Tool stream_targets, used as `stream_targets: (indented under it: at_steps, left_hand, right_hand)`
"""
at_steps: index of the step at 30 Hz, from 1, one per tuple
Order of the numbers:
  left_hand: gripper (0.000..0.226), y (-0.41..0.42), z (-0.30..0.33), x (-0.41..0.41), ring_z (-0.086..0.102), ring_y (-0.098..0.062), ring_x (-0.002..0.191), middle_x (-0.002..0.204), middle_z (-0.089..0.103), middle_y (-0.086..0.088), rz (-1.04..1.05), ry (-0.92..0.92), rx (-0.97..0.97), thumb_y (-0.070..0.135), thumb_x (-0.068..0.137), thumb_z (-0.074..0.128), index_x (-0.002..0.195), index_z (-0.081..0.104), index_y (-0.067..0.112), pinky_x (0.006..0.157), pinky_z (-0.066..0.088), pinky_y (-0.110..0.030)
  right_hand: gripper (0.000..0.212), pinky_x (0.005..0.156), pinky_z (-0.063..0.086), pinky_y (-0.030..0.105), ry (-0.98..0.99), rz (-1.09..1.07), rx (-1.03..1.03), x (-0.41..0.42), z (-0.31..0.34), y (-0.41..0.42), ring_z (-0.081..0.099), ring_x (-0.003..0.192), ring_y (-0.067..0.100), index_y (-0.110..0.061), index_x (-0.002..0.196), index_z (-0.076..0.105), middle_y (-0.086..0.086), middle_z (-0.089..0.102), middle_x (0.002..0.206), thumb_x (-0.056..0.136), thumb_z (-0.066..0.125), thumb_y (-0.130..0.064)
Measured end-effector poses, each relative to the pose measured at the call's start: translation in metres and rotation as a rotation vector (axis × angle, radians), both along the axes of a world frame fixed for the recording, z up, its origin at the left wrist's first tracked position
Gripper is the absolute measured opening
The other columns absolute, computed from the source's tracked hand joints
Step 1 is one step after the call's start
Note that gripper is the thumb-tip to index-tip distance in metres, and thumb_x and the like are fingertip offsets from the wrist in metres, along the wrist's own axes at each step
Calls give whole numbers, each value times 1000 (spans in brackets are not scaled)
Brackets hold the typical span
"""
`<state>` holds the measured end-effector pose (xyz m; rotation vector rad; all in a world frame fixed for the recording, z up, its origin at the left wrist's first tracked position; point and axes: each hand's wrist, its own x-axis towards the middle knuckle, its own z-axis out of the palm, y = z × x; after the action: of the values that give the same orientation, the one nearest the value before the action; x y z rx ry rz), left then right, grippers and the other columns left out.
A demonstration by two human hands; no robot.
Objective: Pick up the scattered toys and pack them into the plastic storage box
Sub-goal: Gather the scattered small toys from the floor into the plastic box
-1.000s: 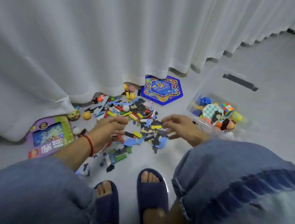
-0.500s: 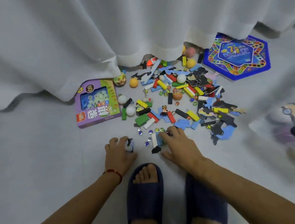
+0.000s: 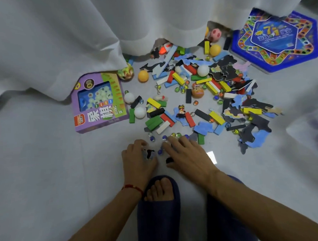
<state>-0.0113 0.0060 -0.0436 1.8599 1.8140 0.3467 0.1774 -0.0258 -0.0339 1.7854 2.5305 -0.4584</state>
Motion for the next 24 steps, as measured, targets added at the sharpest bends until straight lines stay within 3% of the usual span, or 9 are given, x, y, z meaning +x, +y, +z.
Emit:
stream_targets:
  at_steps: [3,7,13,18,21,24]
  left_hand:
    - [33,2,3,1,50,-17,92,98,58,1,-21,51,-43,31,73,79,101,62,22,75,26,-20]
    - [32,5,7,1,50,-17,88,95,54,-1,-68,1,-52,27,72,83,89,57,23,71,36,-20]
    - [33,7,8,7,49,-15,90,98,52,3,-178,60,-43,32,75,81,94,54,25,75,40,-21]
    - [30,9,8,12,46,-9,85,100,45,7,-226,20,3,22,76,80,91,53,22,69,35,-9]
    - [27,12,6,13,46,-11,81,93,47,8,-252,37,10,20,77,78,89,54,22,69,38,-12]
    - [31,15,6,14,47,-12,89,102,50,4,-258,38,3,18,75,80,98,60,20,78,46,-22]
  right_hand:
    - [57,84,50,39,47,17,-43,1,0,5,54,108,25,-20,131,52,6,53,132,84,70,-46]
    - [47,85,52,41,99,8,-88,4,7,11,51,114,29,-17,130,55,11,49,135,88,70,-31]
    - [48,85,48,35,88,-45,-89,12,18,14,44,121,30,-19,140,43,16,34,146,94,60,-16]
    - [47,73,44,25,154,-72,-110,19,20,20,50,103,23,-21,130,46,13,35,133,89,67,-12]
    - [40,78,52,31,211,-125,-97,22,20,23,47,96,20,-19,124,50,9,38,125,89,65,-8]
    - [40,80,53,34,263,-161,-93,24,18,21,44,95,20,-16,121,50,8,36,123,86,66,-4]
